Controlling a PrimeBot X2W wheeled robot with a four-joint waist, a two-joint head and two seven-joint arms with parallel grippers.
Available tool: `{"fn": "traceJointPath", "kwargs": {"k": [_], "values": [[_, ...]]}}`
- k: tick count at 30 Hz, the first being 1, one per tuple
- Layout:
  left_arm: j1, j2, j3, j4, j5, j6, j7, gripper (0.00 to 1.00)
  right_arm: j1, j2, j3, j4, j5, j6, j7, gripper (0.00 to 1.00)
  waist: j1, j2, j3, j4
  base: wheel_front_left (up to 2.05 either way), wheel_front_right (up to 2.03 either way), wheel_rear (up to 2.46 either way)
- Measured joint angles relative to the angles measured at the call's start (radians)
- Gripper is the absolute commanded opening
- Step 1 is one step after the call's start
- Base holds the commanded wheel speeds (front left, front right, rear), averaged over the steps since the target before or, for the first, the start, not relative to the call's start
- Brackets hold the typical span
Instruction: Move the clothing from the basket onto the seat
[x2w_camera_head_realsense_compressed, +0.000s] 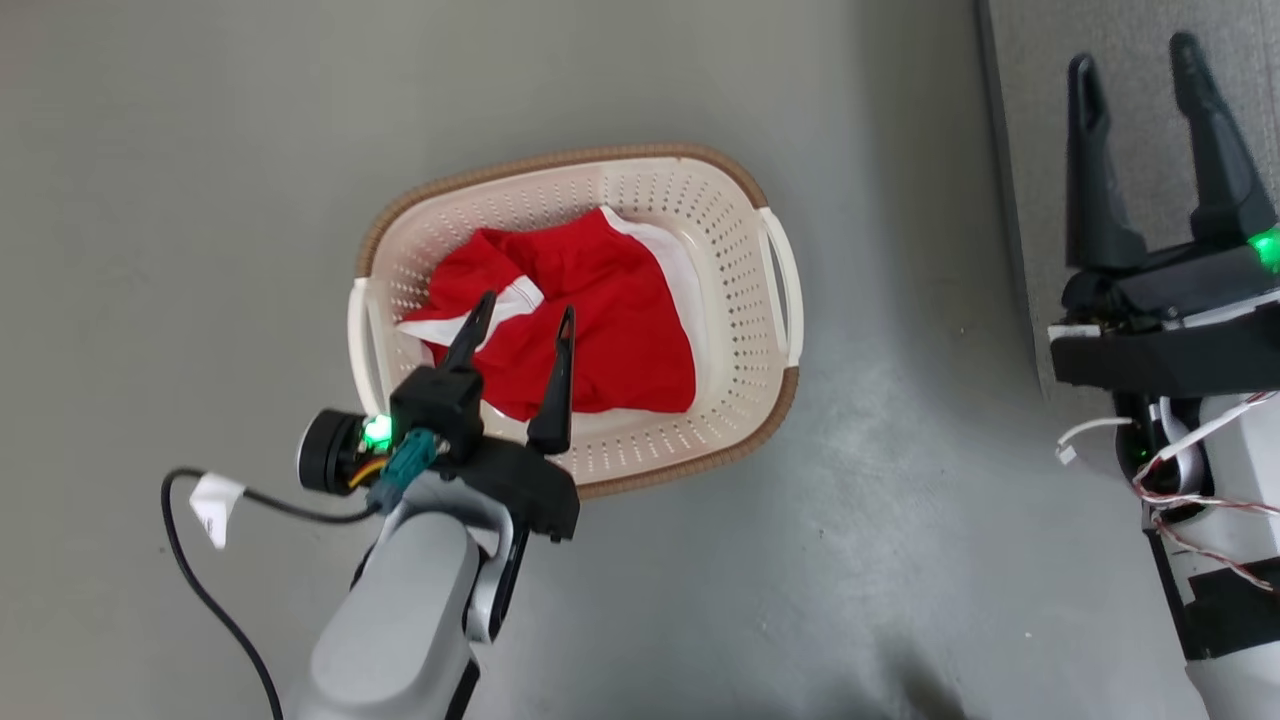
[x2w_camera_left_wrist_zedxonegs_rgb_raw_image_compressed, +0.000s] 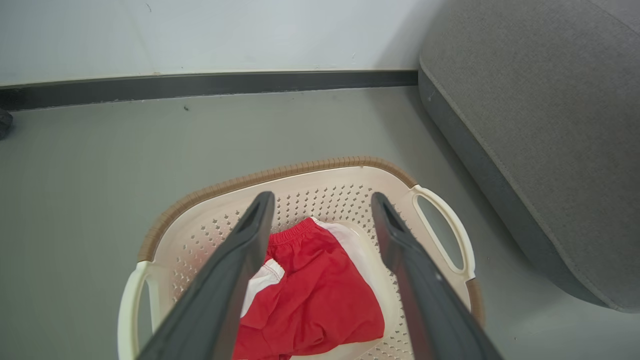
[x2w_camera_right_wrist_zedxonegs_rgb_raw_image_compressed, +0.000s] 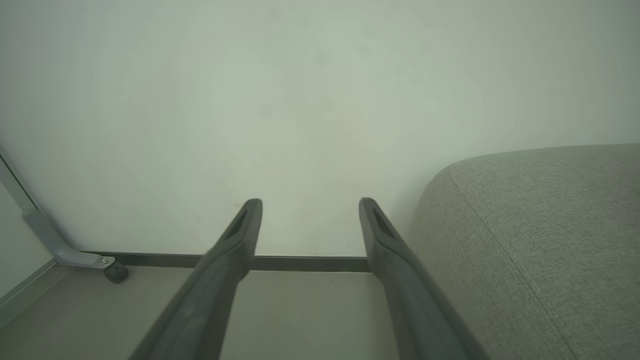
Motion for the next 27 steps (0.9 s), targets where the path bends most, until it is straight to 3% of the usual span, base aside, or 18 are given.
{"fn": "traceJointPath", "kwargs": {"k": [15, 27], "values": [[-0.280, 0.007, -0.061, 0.246, 0.114, 0.007, 0.130, 1.00, -0.050, 0.027, -0.030, -0.021, 0.001, 0.010, 0.000, 1.00, 0.0000, 0.0000, 0.149, -0.080, 0.00, 0.00, 0.00], [-0.395, 0.031, -0.105, 0.429, 0.182, 0.018, 0.289, 1.00, -0.063, 0.050, -0.006, -0.041, 0.000, 0.023, 0.000, 1.00, -0.0001, -0.0001, 0.209, -0.121, 0.00, 0.00, 0.00]]}}
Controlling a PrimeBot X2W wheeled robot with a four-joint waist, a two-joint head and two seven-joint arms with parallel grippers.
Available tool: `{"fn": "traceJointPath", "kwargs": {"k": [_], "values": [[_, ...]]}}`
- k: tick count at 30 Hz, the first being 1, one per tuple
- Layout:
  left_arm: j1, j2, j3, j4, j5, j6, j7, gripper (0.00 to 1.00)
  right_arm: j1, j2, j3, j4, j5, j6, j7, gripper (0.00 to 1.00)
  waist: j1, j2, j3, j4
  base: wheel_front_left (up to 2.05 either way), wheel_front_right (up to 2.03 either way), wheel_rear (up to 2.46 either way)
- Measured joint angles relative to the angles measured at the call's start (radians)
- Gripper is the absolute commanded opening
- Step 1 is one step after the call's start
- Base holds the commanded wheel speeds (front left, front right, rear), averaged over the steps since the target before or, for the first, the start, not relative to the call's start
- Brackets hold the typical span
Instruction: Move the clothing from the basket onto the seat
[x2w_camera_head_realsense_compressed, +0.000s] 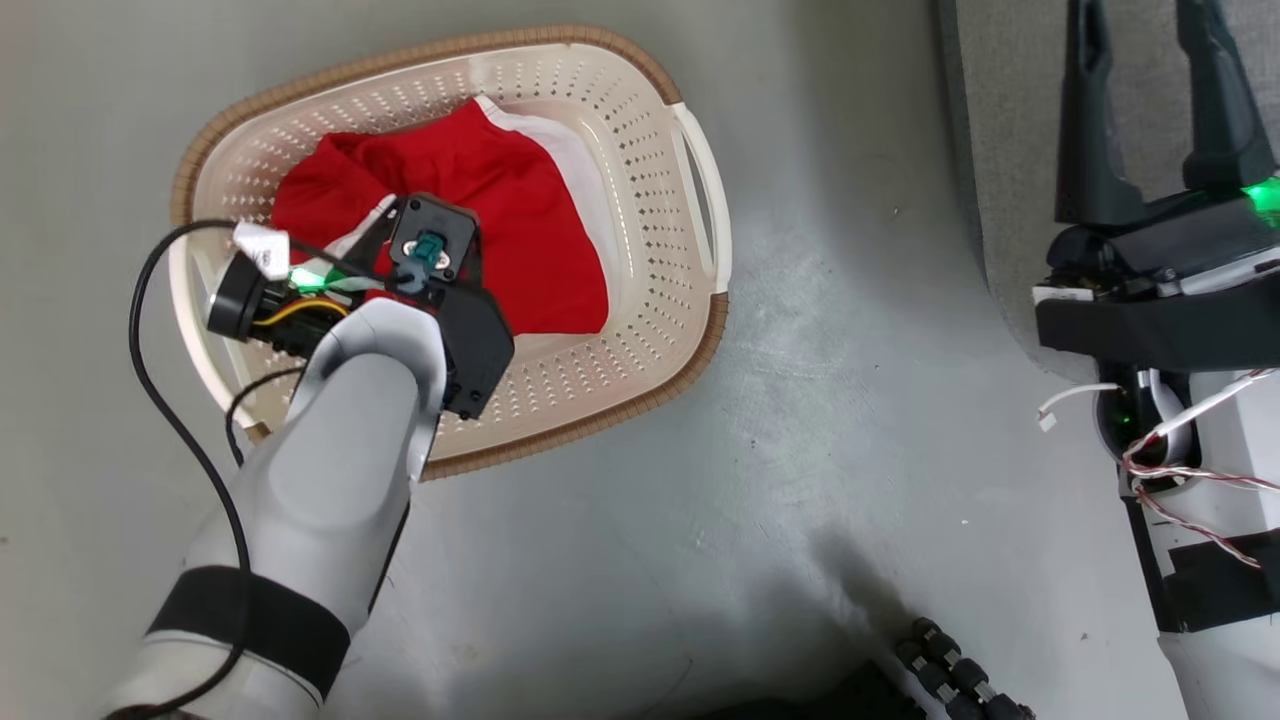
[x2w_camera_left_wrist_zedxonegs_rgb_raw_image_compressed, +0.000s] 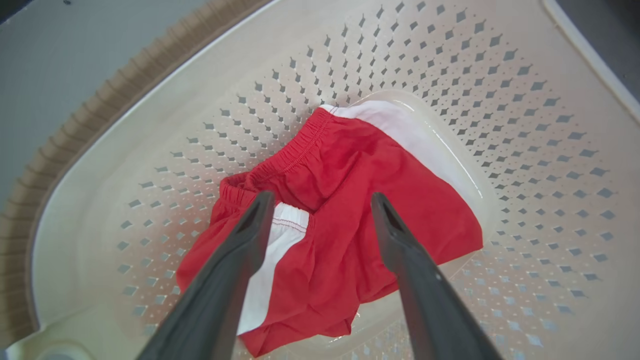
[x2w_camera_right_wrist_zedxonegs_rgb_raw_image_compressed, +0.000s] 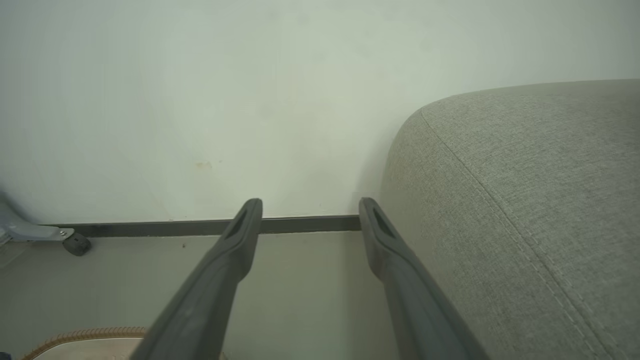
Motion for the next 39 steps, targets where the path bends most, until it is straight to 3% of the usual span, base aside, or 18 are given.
{"fn": "traceJointPath", "kwargs": {"k": [11, 31, 32, 34, 35, 39], "values": [[-0.088, 0.011, -0.011, 0.099, 0.028, 0.015, 0.110, 1.00, -0.016, 0.017, 0.017, -0.021, 0.000, 0.009, 0.000, 1.00, 0.0000, 0.0000, 0.042, -0.013, 0.00, 0.00, 0.00], [-0.171, 0.050, -0.043, 0.199, 0.074, 0.017, 0.208, 1.00, -0.028, 0.039, 0.032, -0.067, 0.000, 0.017, 0.000, 1.00, 0.0000, 0.0000, 0.118, -0.057, 0.00, 0.00, 0.00], [-0.171, 0.047, -0.042, 0.201, 0.074, 0.017, 0.211, 0.96, -0.029, 0.039, 0.031, -0.067, 0.000, 0.017, 0.000, 1.00, 0.0000, 0.0000, 0.119, -0.059, 0.00, 0.00, 0.00], [-0.171, 0.043, -0.039, 0.205, 0.072, 0.017, 0.210, 0.25, -0.030, 0.040, 0.031, -0.062, 0.000, 0.017, 0.000, 1.00, 0.0000, 0.0000, 0.120, -0.061, 0.00, 0.00, 0.00], [-0.171, 0.040, -0.039, 0.207, 0.072, 0.017, 0.208, 0.00, -0.030, 0.040, 0.029, -0.057, 0.000, 0.018, 0.000, 1.00, 0.0001, 0.0000, 0.118, -0.062, 0.00, 0.00, 0.00], [-0.170, 0.023, -0.033, 0.214, 0.063, 0.017, 0.191, 0.00, -0.030, 0.039, 0.022, -0.042, 0.000, 0.021, 0.000, 1.00, -0.0001, 0.0000, 0.105, -0.059, 0.00, 0.00, 0.00]]}}
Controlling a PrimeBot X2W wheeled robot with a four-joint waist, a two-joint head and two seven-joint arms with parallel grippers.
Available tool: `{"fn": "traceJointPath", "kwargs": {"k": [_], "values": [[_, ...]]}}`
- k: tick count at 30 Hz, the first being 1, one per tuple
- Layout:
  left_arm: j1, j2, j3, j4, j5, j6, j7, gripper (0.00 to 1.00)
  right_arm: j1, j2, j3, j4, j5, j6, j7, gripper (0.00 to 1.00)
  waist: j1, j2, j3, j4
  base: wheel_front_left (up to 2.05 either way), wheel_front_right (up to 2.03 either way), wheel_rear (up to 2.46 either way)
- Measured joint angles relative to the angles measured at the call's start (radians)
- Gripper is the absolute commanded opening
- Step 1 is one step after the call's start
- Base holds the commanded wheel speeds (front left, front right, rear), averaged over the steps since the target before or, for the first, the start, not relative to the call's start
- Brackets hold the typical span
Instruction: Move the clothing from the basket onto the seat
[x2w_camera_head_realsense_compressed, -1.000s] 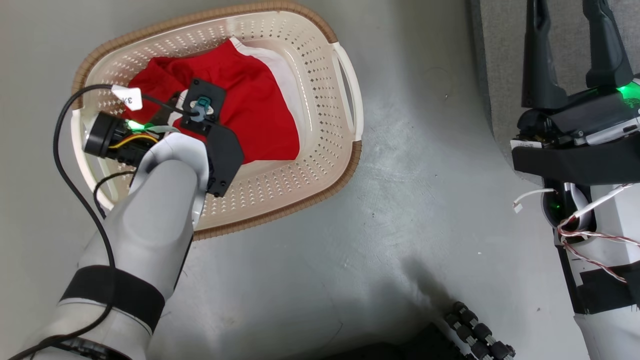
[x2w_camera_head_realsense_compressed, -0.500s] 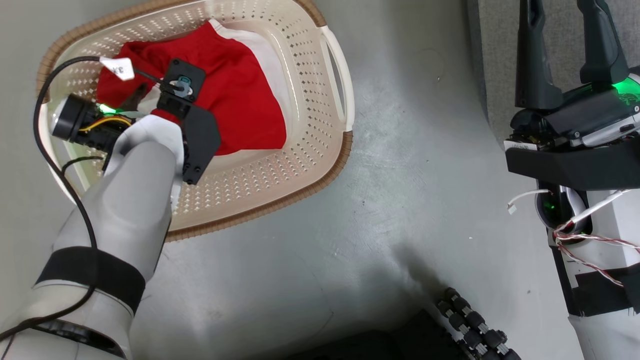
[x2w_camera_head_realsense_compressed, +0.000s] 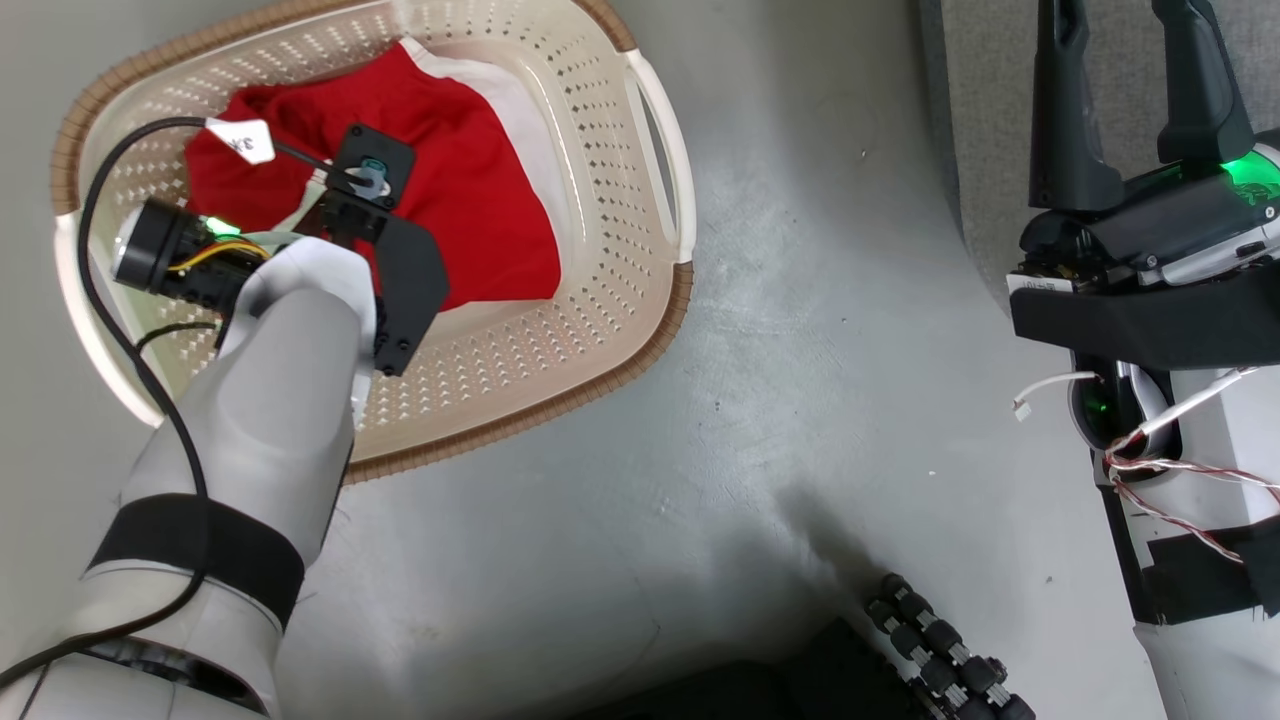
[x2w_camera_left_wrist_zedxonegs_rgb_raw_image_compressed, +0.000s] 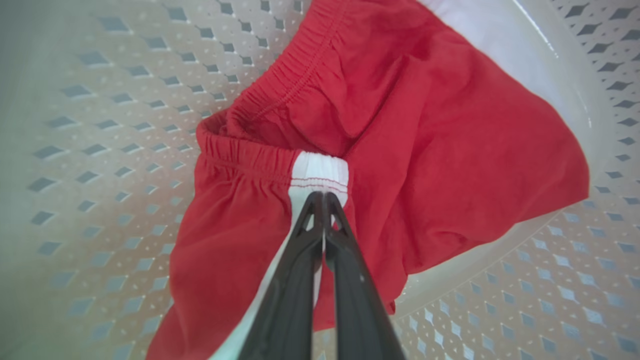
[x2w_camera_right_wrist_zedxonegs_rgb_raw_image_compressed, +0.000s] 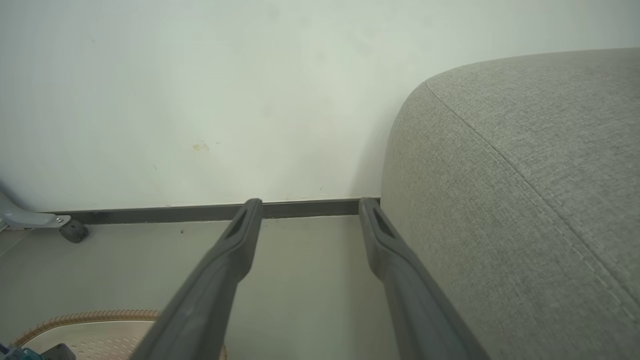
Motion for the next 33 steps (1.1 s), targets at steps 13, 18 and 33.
{"fn": "traceJointPath", "kwargs": {"k": [13, 18, 33], "values": [[0.074, -0.034, 0.030, 0.018, -0.058, -0.012, -0.109, 0.00, -0.003, -0.004, -0.011, 0.095, 0.000, 0.004, 0.000, 1.00, 0.0000, -0.0002, -0.114, 0.025, 0.00, 0.00, 0.00], [0.102, -0.040, 0.048, 0.018, -0.079, -0.029, -0.167, 0.00, 0.002, -0.008, -0.016, 0.133, 0.000, 0.004, 0.000, 1.00, 0.0000, -0.0002, -0.174, 0.035, 0.00, 0.00, 0.00], [0.226, -0.065, 0.090, -0.007, -0.177, -0.069, -0.356, 0.00, 0.088, -0.044, 0.020, 0.231, -0.007, 0.004, 0.000, 1.00, -0.0001, -0.0002, -0.376, 0.086, 0.00, 0.00, 0.00]]}}
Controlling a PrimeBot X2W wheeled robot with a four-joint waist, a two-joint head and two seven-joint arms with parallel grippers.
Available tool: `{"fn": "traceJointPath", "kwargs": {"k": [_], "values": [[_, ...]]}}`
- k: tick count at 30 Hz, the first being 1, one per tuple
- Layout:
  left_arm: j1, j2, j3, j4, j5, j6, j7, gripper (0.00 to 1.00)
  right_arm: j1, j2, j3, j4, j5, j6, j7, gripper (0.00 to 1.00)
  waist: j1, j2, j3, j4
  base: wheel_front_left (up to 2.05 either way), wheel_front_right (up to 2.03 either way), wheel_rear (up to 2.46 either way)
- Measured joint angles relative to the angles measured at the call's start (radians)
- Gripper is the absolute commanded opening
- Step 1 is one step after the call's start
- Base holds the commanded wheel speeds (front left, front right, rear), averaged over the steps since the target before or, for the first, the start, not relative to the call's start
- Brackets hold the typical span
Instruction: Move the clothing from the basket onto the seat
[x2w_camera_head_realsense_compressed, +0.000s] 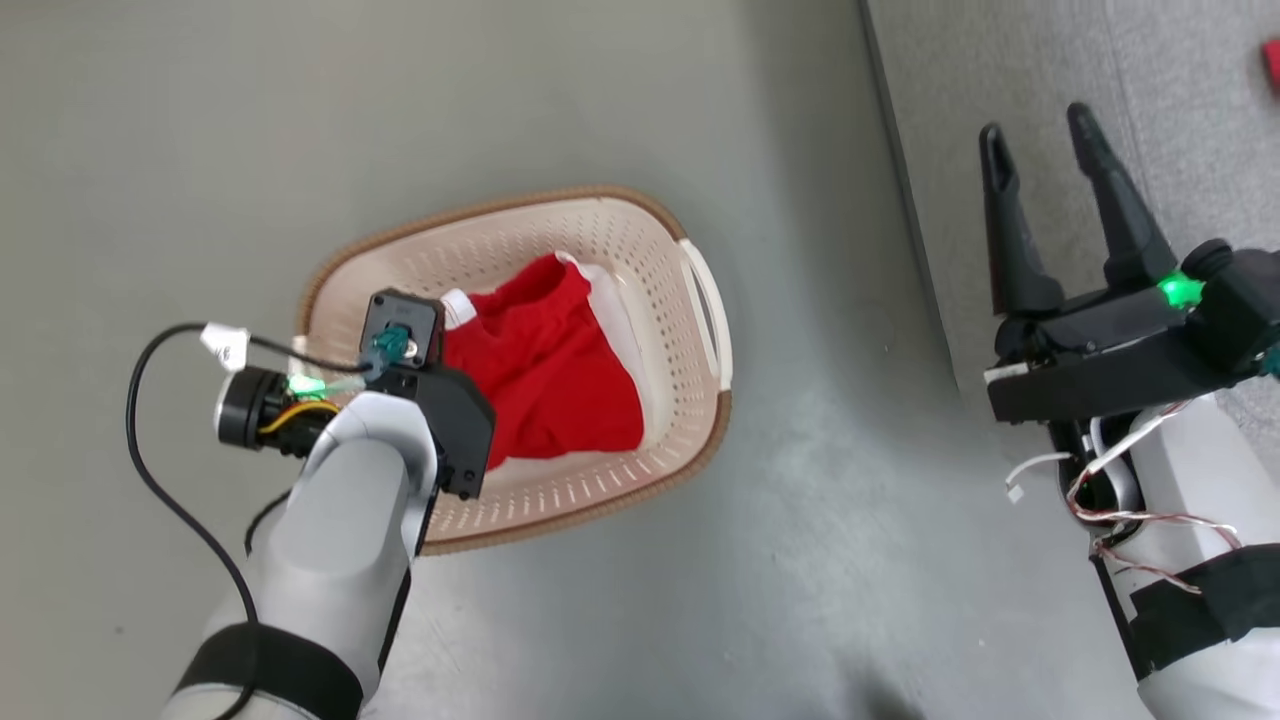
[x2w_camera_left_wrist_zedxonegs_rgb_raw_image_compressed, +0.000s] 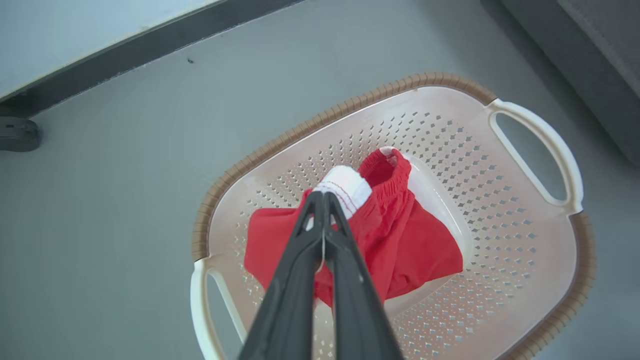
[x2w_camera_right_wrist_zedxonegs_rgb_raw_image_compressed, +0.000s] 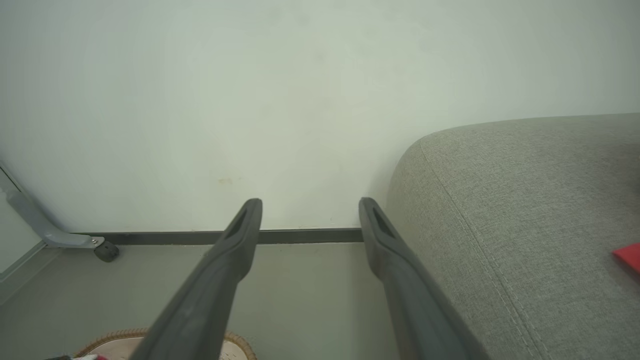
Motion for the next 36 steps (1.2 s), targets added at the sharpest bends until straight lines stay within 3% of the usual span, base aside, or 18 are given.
{"fn": "traceJointPath", "kwargs": {"k": [8, 24, 36], "values": [[0.086, -0.001, 0.000, -0.051, -0.052, -0.021, -0.093, 0.00, 0.048, 0.000, 0.023, 0.053, 0.000, 0.000, 0.000, 1.00, 0.0001, 0.0000, -0.112, 0.036, 0.00, 0.00, 0.00], [0.213, -0.001, -0.069, -0.231, -0.175, -0.022, -0.122, 0.00, 0.159, 0.004, 0.039, 0.137, 0.000, 0.000, 0.000, 1.00, 0.0001, 0.0000, -0.318, 0.098, 0.00, 0.00, 0.00], [0.215, -0.001, -0.054, -0.325, -0.182, -0.027, -0.127, 0.00, 0.221, 0.020, 0.042, 0.164, 0.000, 0.000, 0.000, 1.00, 0.0001, 0.0000, -0.420, 0.124, 0.00, 0.00, 0.00]]}}
